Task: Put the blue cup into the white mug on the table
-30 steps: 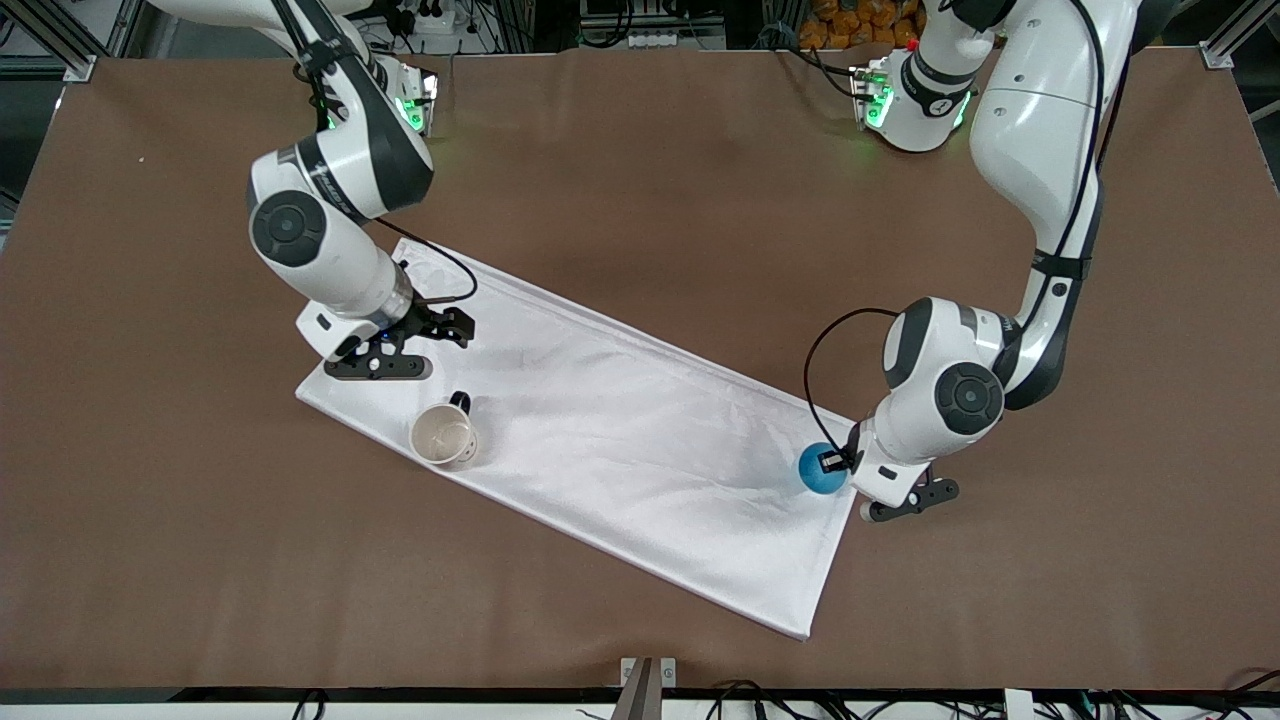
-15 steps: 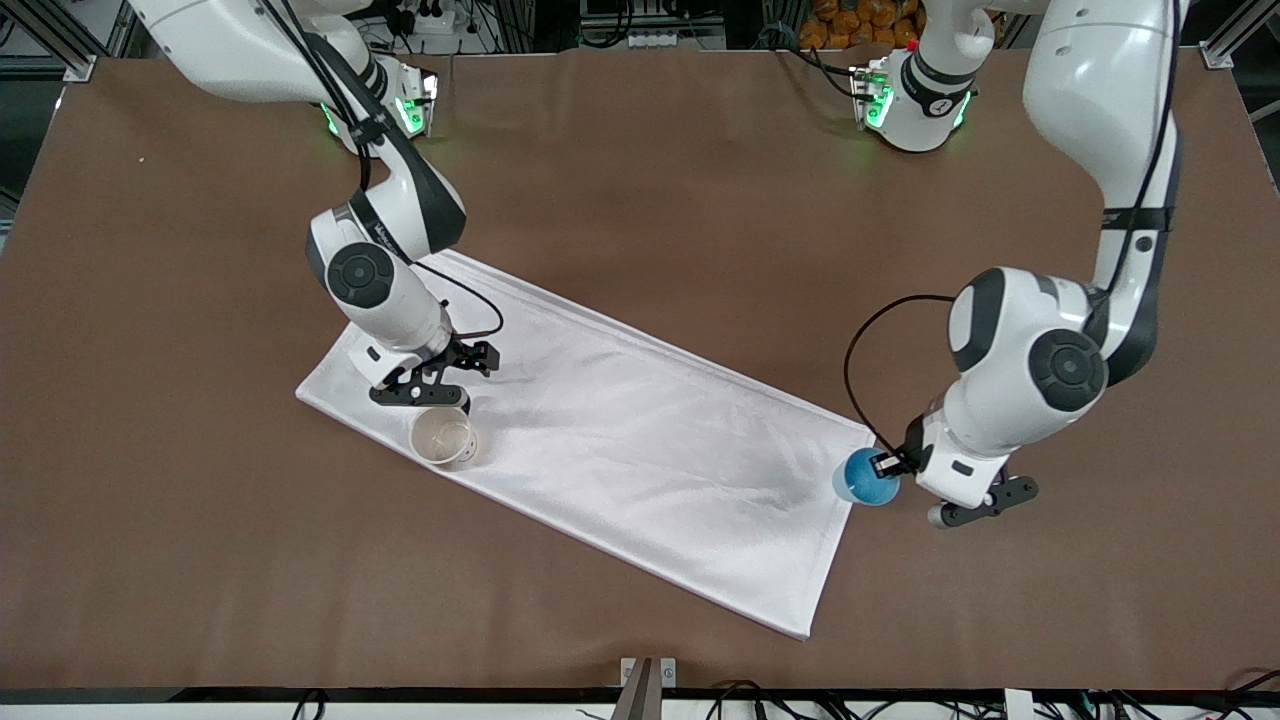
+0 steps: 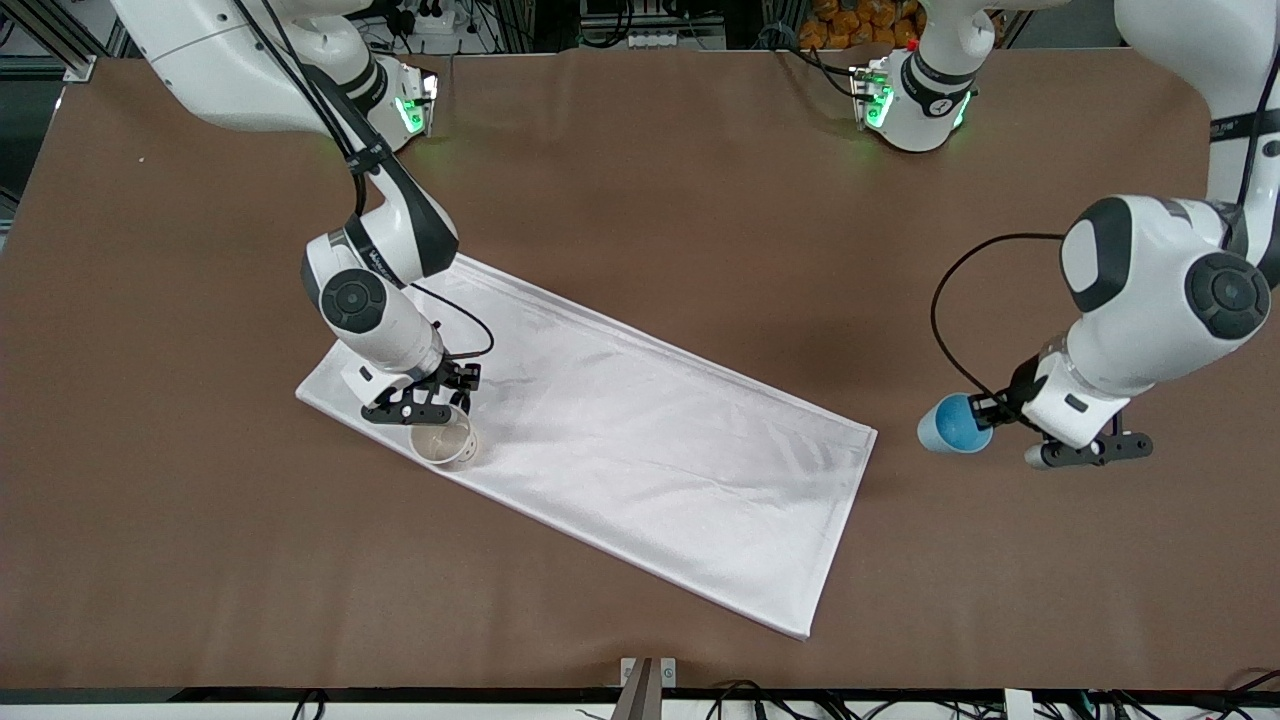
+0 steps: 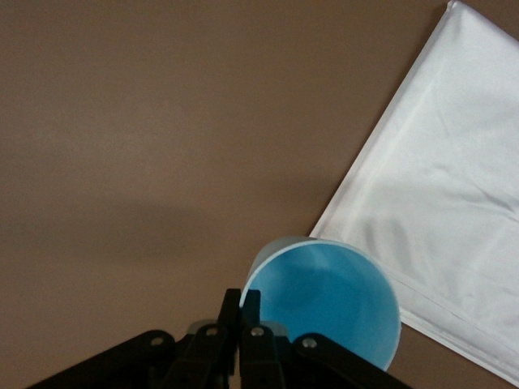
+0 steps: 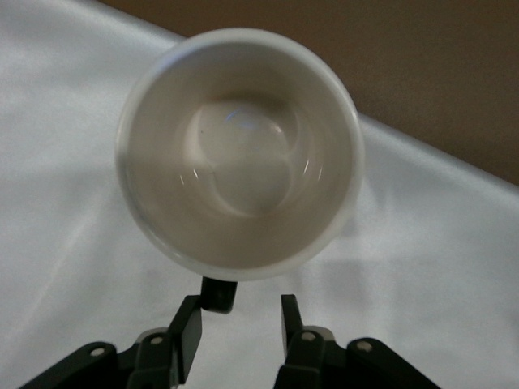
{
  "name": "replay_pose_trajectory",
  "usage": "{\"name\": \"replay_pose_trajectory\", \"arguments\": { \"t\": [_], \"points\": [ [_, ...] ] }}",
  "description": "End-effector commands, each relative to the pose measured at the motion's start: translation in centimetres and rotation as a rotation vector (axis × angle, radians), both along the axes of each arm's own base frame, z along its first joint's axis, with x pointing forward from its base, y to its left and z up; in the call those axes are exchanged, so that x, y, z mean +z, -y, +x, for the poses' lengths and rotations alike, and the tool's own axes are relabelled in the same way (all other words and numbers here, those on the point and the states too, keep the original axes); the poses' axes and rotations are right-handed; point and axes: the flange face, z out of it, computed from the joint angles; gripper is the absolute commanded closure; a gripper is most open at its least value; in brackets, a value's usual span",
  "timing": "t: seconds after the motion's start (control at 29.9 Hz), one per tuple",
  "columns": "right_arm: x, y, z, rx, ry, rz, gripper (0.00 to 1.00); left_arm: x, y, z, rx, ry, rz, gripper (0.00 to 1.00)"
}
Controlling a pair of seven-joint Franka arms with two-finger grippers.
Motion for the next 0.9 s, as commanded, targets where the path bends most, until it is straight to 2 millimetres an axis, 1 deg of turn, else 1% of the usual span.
{"name": "replay_pose_trajectory", "arguments": {
  "t": [0.0,0.1,0.17,0.27,0.33,0.43,0.53,0.6,0.67,0.74,0.8,0.87],
  "points": [
    [-0.2,0.0,1.2,-0.01,0.018,-0.012,0.73,1.5,1.1,-3.0,-0.014,0.002,-0.009,1.0],
    [0.1,0.0,1.6,-0.011,0.025,-0.011,0.87,2.0,1.6,-3.4,0.0,0.006,-0.011,1.0],
    [0.4,-0.1,1.7,-0.006,0.03,-0.011,0.99,2.4,2.4,-3.6,-0.003,0.01,-0.014,1.0],
    [1.3,-0.2,2.3,-0.009,0.041,-0.009,1.0,2.5,2.5,-3.7,-0.002,0.008,-0.014,1.0],
    [2.0,-0.8,2.3,-0.002,0.051,-0.005,1.0,2.3,2.4,-3.7,0.001,0.004,-0.014,1.0],
    [4.2,-2.0,2.5,0.0,0.058,-0.004,1.0,1.9,2.5,-4.0,-0.001,-0.003,-0.012,1.0],
    [6.6,-4.3,2.4,-0.012,0.036,-0.016,1.0,2.0,2.5,-4.0,-0.001,-0.001,-0.012,1.0],
    [8.2,-6.7,1.9,-0.027,0.028,-0.011,1.0,2.0,2.4,-4.1,0.001,-0.003,-0.011,1.0],
    [9.3,-8.9,1.2,-0.046,0.031,0.003,1.0,2.0,2.5,-4.1,-0.001,-0.003,-0.012,1.0],
    [9.9,-11.1,0.4,-0.07,0.041,0.015,1.0,2.1,2.5,-4.1,-0.001,-0.001,-0.012,1.0],
    [10.1,-12.9,-0.5,-0.068,0.044,0.019,1.0,2.1,2.5,-4.1,-0.001,-0.001,-0.012,1.0],
    [10.7,-15.0,-1.5,-0.062,0.052,0.032,1.0,2.1,2.5,-4.1,-0.001,-0.001,-0.012,1.0]
  ]
}}
